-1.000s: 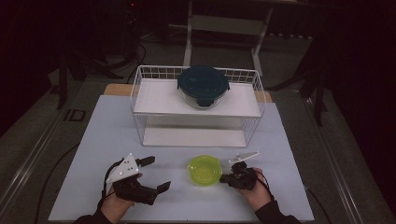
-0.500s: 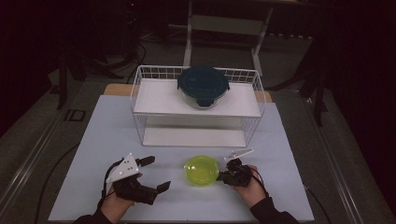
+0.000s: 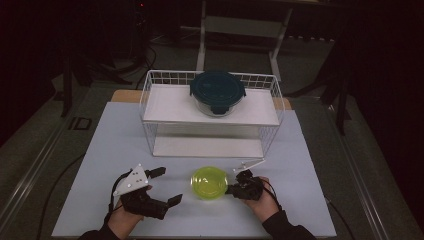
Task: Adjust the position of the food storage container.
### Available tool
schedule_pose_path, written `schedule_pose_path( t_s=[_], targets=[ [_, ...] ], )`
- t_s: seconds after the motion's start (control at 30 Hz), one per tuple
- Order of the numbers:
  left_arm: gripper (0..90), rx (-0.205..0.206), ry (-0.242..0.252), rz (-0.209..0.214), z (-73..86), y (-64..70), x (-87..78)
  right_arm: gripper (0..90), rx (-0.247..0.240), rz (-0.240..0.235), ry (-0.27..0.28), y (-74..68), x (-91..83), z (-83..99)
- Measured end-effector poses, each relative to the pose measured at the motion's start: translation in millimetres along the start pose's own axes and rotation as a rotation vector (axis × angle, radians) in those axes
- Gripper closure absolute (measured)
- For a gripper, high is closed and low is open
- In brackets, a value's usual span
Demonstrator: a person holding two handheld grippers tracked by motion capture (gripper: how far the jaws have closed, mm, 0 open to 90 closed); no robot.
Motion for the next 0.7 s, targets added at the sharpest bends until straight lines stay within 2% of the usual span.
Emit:
schedule_pose_path(
  t_s=[0.13,0.3,0.5,0.7],
  targets=[
    [1.2,0.002,-0.002,-0.001,0.2,0.7,0.2,90.0,-0.014,0.002,-0.003,-3.3,2.7,-2.9],
    [1.2,-0.001,-0.001,0.0,0.3,0.2,-0.3,89.4,-0.018,0.039,0.006,0.2,-0.7,-2.5],
    [1.2,-0.004,0.004,0.003,-0.8,0.3,-0.5,79.4,0.003,0.076,0.047,9.4,-18.9,0.5],
    [1.2,-0.008,-0.003,0.01,-0.8,1.2,1.4,70.1,-0.027,0.121,0.092,6.7,-43.4,-0.9]
  ],
)
Point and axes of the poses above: each handheld gripper's, and its own axes: x roughly forward along the jaws, z roughly out of its underside, y roughly to its right, the point moved 5 cm from there along x, roughly forward along the jaws, and after that the axes turned 1 degree about -y, right-handed, at the moved point
